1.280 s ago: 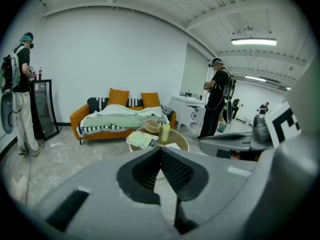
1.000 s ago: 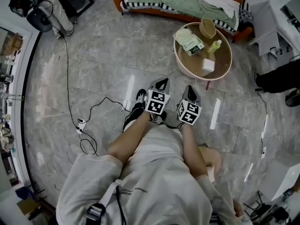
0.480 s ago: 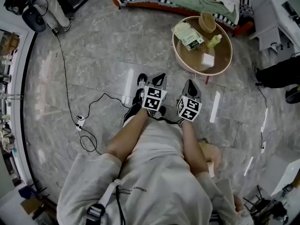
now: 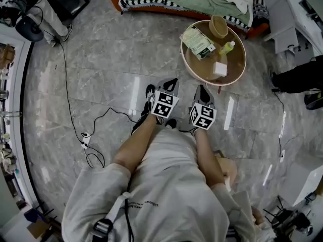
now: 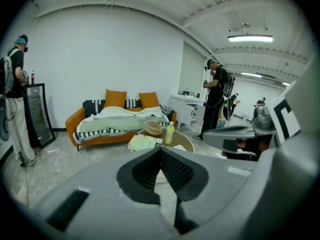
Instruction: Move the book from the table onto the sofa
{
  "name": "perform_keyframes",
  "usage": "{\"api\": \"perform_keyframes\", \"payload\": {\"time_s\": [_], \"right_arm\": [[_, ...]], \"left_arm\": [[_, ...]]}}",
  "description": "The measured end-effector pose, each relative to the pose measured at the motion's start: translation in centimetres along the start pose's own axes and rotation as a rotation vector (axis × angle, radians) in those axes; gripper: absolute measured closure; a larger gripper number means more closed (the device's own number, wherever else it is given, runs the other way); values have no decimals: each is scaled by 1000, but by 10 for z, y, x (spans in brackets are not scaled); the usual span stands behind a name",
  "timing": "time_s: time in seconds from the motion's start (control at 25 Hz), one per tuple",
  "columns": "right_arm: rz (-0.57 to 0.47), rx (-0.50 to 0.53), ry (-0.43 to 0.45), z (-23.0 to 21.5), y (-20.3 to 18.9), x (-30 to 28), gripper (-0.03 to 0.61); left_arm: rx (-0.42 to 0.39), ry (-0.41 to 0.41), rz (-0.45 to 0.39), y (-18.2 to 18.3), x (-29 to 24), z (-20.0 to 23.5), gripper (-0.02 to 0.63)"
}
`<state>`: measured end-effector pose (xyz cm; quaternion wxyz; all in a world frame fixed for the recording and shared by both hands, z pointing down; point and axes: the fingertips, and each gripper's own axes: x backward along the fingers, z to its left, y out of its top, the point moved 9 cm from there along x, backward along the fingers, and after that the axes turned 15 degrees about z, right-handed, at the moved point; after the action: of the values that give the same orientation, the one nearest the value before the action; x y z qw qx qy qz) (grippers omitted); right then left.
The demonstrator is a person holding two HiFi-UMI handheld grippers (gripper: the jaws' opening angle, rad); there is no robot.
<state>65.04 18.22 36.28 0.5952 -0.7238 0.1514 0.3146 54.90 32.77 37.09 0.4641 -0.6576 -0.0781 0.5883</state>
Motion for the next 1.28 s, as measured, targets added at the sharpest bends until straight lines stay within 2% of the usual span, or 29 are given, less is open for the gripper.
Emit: {"api": "perform_keyframes", "payload": {"time_s": [0.28, 0.52, 0.68, 0.76, 0.88, 1.0, 1.12, 1.28], "right_arm": [[-6, -49, 61, 0, 24, -29, 572], [-36, -34, 66, 17, 53, -56, 572], [-79, -77, 99, 27, 72, -76, 572], [-84, -107, 92, 30, 82, -87, 572], [-50, -116, 37, 37, 93, -105, 572], [-1, -104, -22, 49, 98, -123, 572], [18, -84, -24, 64, 104, -137, 572], [9, -60, 10, 85, 114, -151, 572]], "left_arm": [[30, -27, 8, 36, -23, 34, 605], [37, -81, 40, 51, -38, 74, 605], [79, -170, 56, 70, -48, 104, 606], [87, -198, 43, 80, -50, 119, 604], [59, -183, 13, 92, -52, 145, 606], [106, -191, -9, 97, -50, 176, 605], [164, -205, -22, 95, -49, 208, 606], [170, -191, -16, 88, -47, 236, 606]]}}
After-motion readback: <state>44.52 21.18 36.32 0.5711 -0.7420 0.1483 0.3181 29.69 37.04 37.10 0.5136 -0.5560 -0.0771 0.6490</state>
